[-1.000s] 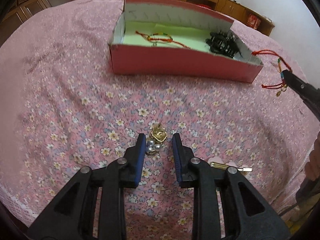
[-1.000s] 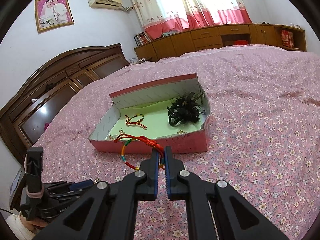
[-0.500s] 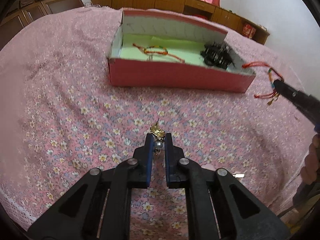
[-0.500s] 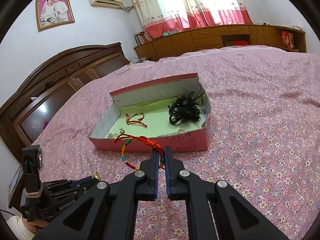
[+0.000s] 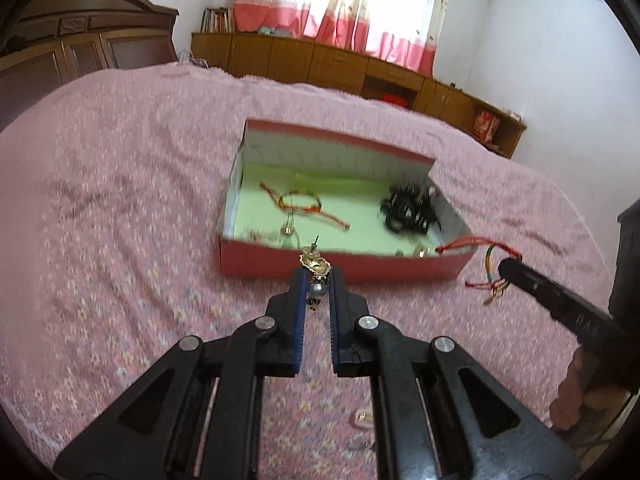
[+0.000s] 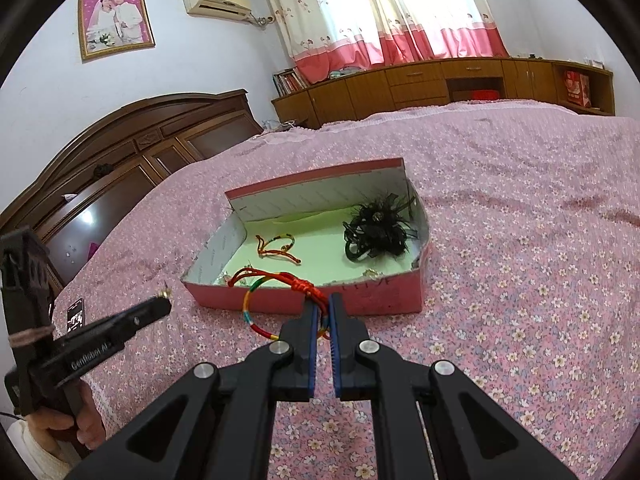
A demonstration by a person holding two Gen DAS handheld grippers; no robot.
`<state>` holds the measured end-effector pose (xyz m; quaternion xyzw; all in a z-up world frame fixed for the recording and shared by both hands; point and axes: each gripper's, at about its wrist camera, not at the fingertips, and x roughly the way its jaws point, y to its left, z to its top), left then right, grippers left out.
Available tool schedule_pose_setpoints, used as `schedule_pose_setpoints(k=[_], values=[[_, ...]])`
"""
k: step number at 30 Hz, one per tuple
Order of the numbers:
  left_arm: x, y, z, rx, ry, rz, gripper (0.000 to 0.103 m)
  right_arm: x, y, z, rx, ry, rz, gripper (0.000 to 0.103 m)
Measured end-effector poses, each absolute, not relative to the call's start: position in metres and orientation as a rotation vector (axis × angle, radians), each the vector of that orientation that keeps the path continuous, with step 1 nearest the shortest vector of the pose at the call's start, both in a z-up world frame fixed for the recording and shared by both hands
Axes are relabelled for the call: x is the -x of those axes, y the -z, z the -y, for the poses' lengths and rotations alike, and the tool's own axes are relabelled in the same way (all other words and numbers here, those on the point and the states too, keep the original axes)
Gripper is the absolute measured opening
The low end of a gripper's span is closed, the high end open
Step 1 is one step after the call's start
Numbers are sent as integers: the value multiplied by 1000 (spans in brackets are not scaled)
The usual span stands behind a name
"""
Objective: Organize jewelry
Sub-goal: 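Carry the earring and rainbow bracelet into the shoebox and open both tools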
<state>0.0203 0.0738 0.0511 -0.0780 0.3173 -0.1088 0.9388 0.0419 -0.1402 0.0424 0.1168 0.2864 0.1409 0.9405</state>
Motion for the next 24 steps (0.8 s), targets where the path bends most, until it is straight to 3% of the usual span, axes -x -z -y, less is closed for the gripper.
schedule_pose_setpoints(k=[24], values=[[-94,-60,-65,90,173,-452,3,-123,-47,94,-150,-262,-463,7]])
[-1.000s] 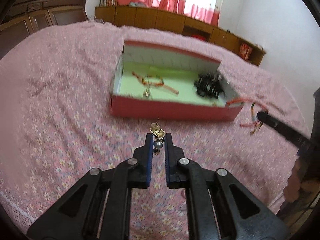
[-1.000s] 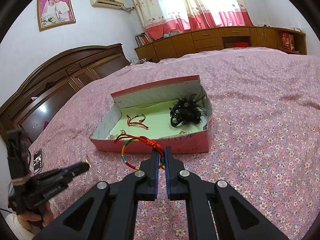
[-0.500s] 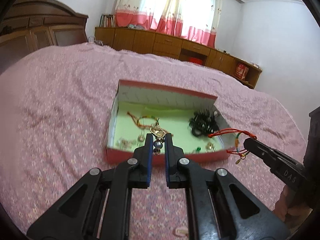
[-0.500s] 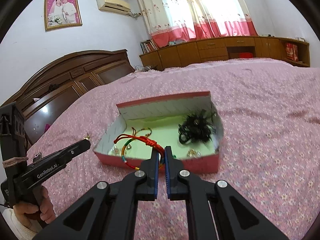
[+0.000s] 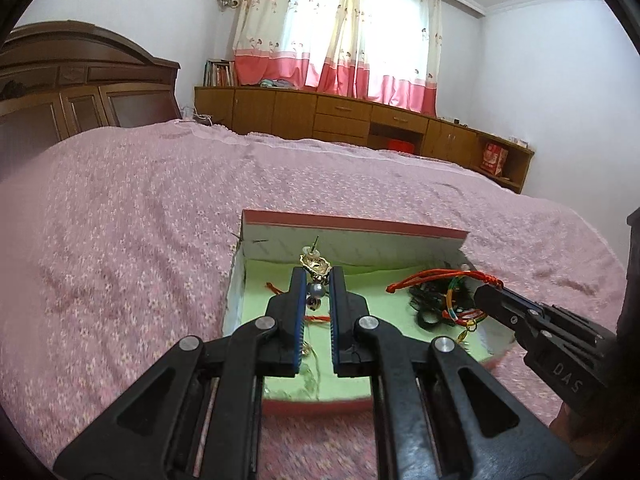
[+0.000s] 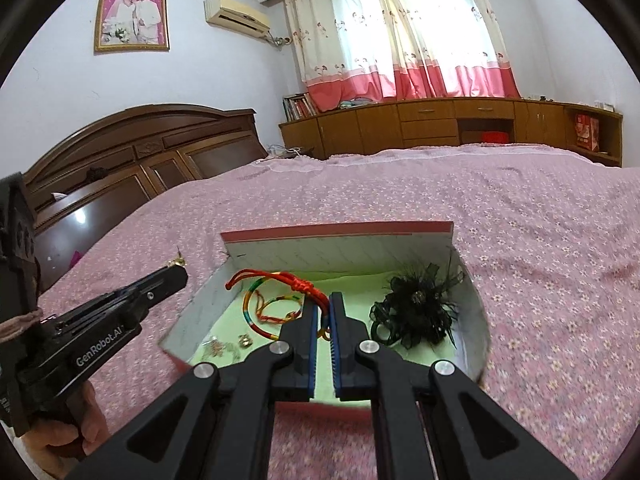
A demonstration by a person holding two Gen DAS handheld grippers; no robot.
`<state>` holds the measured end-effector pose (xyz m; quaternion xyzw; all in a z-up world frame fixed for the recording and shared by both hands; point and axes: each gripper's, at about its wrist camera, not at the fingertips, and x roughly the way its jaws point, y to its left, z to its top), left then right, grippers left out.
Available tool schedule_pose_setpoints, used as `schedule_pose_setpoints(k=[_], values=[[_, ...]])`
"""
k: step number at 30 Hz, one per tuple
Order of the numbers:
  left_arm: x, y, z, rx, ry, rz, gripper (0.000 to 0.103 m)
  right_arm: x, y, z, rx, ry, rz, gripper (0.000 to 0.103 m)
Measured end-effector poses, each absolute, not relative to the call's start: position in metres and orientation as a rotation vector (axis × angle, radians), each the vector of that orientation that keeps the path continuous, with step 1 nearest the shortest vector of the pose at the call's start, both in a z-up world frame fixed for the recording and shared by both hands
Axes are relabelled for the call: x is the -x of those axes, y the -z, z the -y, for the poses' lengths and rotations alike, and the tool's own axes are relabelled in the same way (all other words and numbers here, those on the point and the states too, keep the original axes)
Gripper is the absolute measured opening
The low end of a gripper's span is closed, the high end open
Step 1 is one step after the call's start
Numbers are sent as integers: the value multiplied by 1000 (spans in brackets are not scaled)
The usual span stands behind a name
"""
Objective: Organize jewelry
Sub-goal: 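Carry the earring and rainbow bracelet into the shoebox and open both tools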
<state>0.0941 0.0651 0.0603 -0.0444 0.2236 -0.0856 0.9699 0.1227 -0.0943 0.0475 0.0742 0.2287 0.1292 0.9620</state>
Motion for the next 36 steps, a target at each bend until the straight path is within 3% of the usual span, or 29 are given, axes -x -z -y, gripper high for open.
schedule_pose_setpoints(k=[23,30,36], values=[[-159,-13,-73,98,136,-632,4,-208,0,84,-98,-129,-660,7],[-156,-17,-70,91,135,-647,14,-202,-5,92,-137,-145,-654,21],[-147,-24,-78,131,136,-655,16,-189,-19,90,-144,-179,-635,26]])
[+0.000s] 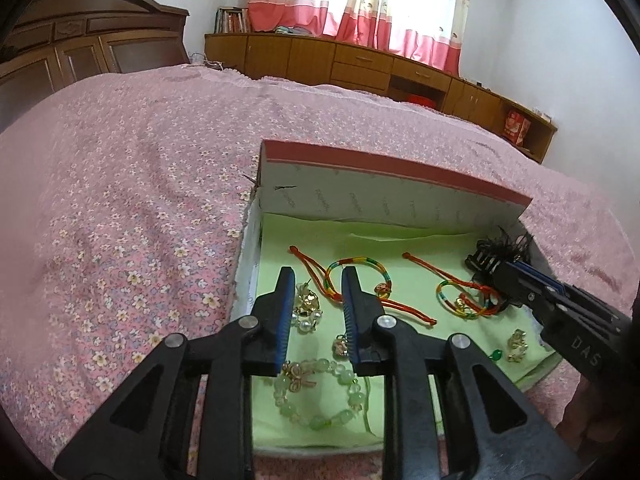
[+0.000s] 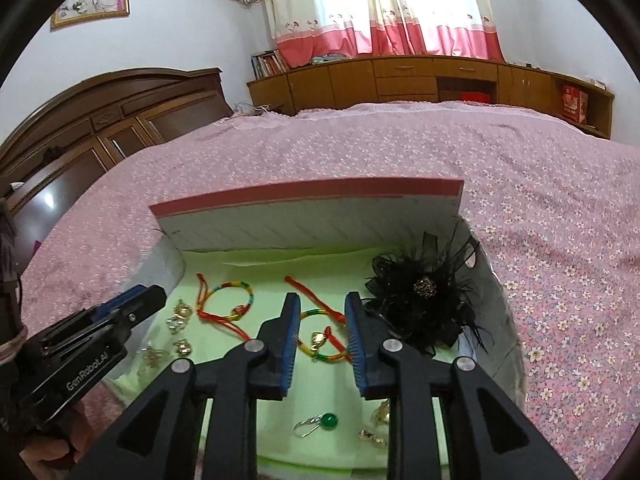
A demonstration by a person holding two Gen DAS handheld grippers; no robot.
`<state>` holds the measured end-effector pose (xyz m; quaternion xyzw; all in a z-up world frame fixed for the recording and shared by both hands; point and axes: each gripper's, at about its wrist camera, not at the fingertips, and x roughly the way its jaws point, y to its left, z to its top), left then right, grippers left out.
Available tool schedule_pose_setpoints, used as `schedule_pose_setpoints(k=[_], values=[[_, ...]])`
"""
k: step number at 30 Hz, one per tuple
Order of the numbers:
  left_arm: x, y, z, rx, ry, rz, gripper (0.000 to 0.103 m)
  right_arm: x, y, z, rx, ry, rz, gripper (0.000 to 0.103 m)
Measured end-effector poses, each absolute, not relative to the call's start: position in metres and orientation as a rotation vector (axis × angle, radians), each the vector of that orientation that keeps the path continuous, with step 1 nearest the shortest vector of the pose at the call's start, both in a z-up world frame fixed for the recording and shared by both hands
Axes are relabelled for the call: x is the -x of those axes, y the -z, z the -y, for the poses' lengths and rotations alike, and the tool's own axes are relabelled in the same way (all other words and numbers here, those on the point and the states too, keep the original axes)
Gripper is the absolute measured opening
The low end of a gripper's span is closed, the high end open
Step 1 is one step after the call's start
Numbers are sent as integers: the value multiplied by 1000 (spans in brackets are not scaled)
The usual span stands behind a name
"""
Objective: Organize jewelry
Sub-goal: 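Carry the earring and rainbow bracelet into the shoebox and open both tools, then withdraw both open tools from the shoebox toward the remaining jewelry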
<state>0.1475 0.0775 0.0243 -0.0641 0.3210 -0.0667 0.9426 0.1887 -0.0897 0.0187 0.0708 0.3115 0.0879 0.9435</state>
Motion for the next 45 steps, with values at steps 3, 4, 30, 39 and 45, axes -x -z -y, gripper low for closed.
schedule_pose_setpoints(k=[3,4,30,39,45], values=[[-140,-29,-80,141,129,-660,16,-179,-27,89,-149,-199,-623,27],[-139,-31,-79,145,127,-660,16,-175,-30,89,-150,-206,-617,28],[-59,-71,-71,155,202,-680,16,-77,-86,127,-205,-249,-562,34],[-33,-56,-62,138,233,-747,17,-47,-71,142,-209,-233,-616,35],[-16,-37,-56,134,259,-817,17,-27,-51,149,-210,-229,-672,36]])
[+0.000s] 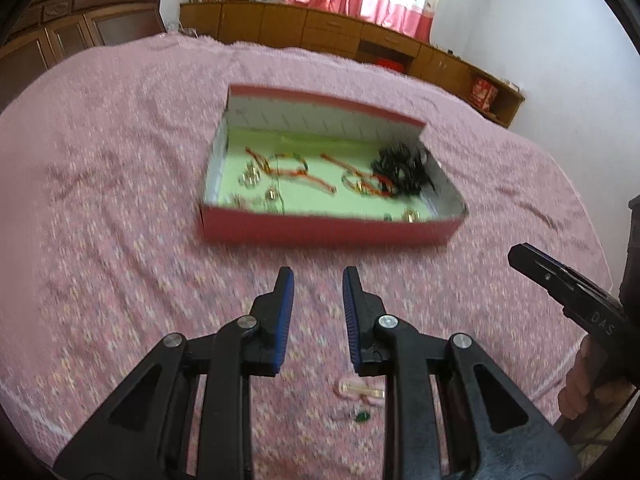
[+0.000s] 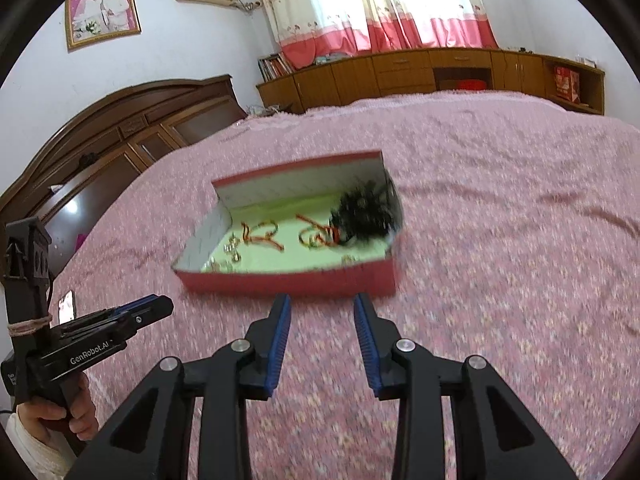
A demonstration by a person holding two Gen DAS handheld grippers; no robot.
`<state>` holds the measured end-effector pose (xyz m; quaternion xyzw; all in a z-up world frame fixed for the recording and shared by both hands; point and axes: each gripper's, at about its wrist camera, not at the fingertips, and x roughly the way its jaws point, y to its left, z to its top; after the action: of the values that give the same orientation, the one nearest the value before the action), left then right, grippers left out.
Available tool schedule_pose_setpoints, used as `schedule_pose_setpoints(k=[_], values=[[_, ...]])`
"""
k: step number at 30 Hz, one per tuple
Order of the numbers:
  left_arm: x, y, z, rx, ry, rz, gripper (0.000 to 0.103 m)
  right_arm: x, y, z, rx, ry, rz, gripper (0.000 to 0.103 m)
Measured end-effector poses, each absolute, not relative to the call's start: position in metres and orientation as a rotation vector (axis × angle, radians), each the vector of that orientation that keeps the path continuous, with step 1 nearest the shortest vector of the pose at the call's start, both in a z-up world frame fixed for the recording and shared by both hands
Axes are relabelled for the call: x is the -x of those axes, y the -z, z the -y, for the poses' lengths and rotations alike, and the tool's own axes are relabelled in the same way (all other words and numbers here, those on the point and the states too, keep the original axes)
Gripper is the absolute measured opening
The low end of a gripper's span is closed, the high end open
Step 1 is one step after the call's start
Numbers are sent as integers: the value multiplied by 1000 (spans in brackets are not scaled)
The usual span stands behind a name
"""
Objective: Organize jewelry
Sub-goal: 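Withdraw both open tools from the shoebox toward the remaining jewelry, then grasp the green bead pendant with the left tool while the right tool grasps the pink flower hair clip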
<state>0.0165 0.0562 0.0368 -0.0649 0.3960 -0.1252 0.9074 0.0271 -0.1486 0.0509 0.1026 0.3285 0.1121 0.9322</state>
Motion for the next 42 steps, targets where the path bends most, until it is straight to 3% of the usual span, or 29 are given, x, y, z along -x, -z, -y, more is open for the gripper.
schedule_pose_setpoints(k=[24,39,42], values=[[33,18,-30,55,326,-1013,18,10,-13,158,-237,-232,-750,36],[34,30,-17,29,346,-994,19,11,-6,154,-242,-241,-766,36],[36,31,-14,-13,336,-983,11,11,-6,154,-240,-242,-766,36]])
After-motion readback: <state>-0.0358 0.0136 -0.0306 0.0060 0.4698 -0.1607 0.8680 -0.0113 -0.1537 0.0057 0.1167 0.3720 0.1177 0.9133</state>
